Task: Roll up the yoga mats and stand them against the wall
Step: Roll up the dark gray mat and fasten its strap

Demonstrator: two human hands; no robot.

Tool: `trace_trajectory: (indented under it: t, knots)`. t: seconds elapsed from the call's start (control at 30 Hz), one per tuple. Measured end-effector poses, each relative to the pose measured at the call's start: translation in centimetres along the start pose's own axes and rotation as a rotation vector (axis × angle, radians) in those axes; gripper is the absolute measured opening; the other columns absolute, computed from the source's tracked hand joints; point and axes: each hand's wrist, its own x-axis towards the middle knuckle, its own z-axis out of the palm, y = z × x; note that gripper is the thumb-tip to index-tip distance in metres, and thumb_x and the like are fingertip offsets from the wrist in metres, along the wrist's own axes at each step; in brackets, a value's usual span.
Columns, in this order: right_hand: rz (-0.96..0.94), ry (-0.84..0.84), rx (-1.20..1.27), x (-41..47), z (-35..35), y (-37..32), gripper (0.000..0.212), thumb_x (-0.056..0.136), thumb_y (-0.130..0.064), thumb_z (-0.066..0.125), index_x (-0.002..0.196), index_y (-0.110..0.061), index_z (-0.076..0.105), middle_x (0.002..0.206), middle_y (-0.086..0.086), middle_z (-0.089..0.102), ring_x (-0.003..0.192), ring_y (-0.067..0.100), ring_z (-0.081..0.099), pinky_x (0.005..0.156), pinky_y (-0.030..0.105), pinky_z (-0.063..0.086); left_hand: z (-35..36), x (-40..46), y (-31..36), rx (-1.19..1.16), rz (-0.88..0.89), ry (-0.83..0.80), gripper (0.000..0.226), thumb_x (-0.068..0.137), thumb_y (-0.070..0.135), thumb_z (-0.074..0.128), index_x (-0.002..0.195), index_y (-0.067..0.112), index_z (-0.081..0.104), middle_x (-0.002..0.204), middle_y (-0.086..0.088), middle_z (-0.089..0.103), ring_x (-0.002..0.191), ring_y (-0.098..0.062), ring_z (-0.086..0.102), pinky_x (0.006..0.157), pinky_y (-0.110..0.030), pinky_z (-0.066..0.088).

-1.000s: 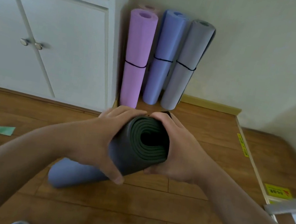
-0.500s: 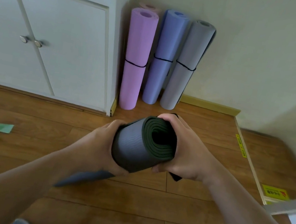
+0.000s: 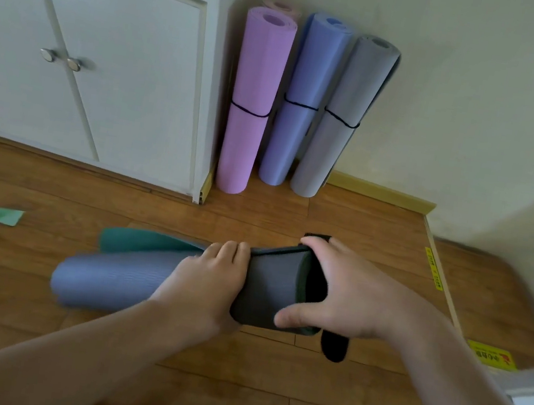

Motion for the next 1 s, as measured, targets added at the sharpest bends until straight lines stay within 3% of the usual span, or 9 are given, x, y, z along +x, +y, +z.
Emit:
trace_trajectory:
  t: [0.17,0.27,0.4,0.53,0.63,0.73,0.83,0.9,1.0]
  knots:
    - [-0.082,-0.007,-0.386,3.4,5.4,-2.4,0.094,0.068,-0.071,0.082,0.139,-0.022,0.046,0.131,-0.003,0.047,0.122,0.02,0.046,0.107,0.038,0.039,4.2,1.3,0.3,0.171,0.005,-0.157,0.081,0.092,0.043,0.073,0.152,0.009,0.029,0.145,-0.009,0.047,0.129,-0.026,0.052,0.093,-0.037,0.055]
    - [-0.086,-0.07,-0.471,7.4,9.5,-1.9,0.096,0.066,-0.067,0.086,0.138,-0.016,0.049,0.135,0.005,0.052,0.128,0.025,0.05,0.118,0.046,0.035,7.6,2.0,1.0,0.155,0.028,-0.222,0.082,0.091,0.055,0.069,0.15,0.009,0.034,0.143,-0.01,0.048,0.125,-0.028,0.052,0.091,-0.039,0.054]
    - [-0.067,-0.106,-0.412,11.4,14.6,1.3,0.078,0.076,-0.06,0.081,0.134,-0.019,0.049,0.131,0.003,0.052,0.123,0.025,0.053,0.108,0.042,0.042,12.6,3.6,0.6,0.125,0.042,-0.301,0.084,0.088,0.054,0.071,0.15,0.01,0.036,0.143,-0.011,0.047,0.129,-0.032,0.047,0.107,-0.047,0.045]
    - [-0.049,-0.108,-0.394,13.2,21.2,6.2,0.098,0.081,-0.058,0.081,0.154,-0.015,0.032,0.153,0.007,0.043,0.138,0.029,0.047,0.116,0.044,0.039,15.4,5.8,-3.6,-0.043,0.11,-0.437,0.092,0.084,0.077,0.064,0.149,0.016,0.041,0.146,-0.005,0.045,0.135,-0.028,0.042,0.118,-0.044,0.03]
    - [-0.027,-0.132,-0.361,14.4,24.9,8.7,0.106,0.086,-0.054,0.079,0.163,-0.013,0.019,0.165,0.011,0.03,0.153,0.032,0.032,0.127,0.045,0.026,16.3,7.9,-10.4,-0.098,-0.061,-0.576,0.09,0.091,0.081,0.049,0.159,0.023,0.035,0.156,-0.001,0.032,0.145,-0.029,0.031,0.121,-0.046,0.026]
    - [-0.029,-0.152,-0.325,15.4,27.8,10.2,0.104,0.088,-0.056,0.077,0.163,-0.014,0.02,0.163,0.007,0.034,0.152,0.03,0.032,0.128,0.044,0.024,17.7,9.4,-17.5,-0.035,-0.212,-0.766,0.085,0.099,0.076,0.041,0.164,0.023,0.028,0.17,-0.002,0.019,0.155,-0.031,0.019,0.125,-0.047,0.024]
    - [-0.029,-0.154,-0.283,16.2,29.7,11.2,0.106,0.084,-0.064,0.077,0.162,-0.016,0.023,0.158,0.005,0.04,0.147,0.028,0.038,0.125,0.043,0.03,19.2,8.9,-20.1,0.044,-0.226,-0.945,0.101,0.093,0.086,0.031,0.166,0.016,0.023,0.172,-0.007,0.023,0.156,-0.032,0.023,0.125,-0.047,0.023]
    - [-0.036,-0.177,-0.25,16.8,29.6,11.7,0.107,0.081,-0.068,0.077,0.16,-0.019,0.025,0.155,0.002,0.042,0.142,0.025,0.043,0.121,0.04,0.036,19.8,7.6,-19.5,0.106,-0.139,-0.988,0.127,0.074,0.103,0.032,0.164,0.015,0.023,0.165,-0.007,0.032,0.148,-0.032,0.034,0.122,-0.051,0.026]
    - [-0.055,-0.169,-0.241,17.3,28.8,12.1,0.103,0.078,-0.066,0.08,0.156,-0.022,0.03,0.15,-0.001,0.048,0.137,0.021,0.049,0.115,0.037,0.044,21.0,4.7,-17.6,0.263,-0.013,-0.98,0.153,0.054,0.106,0.054,0.165,0.011,0.008,0.162,-0.013,0.026,0.145,-0.037,0.032,0.121,-0.059,0.028]
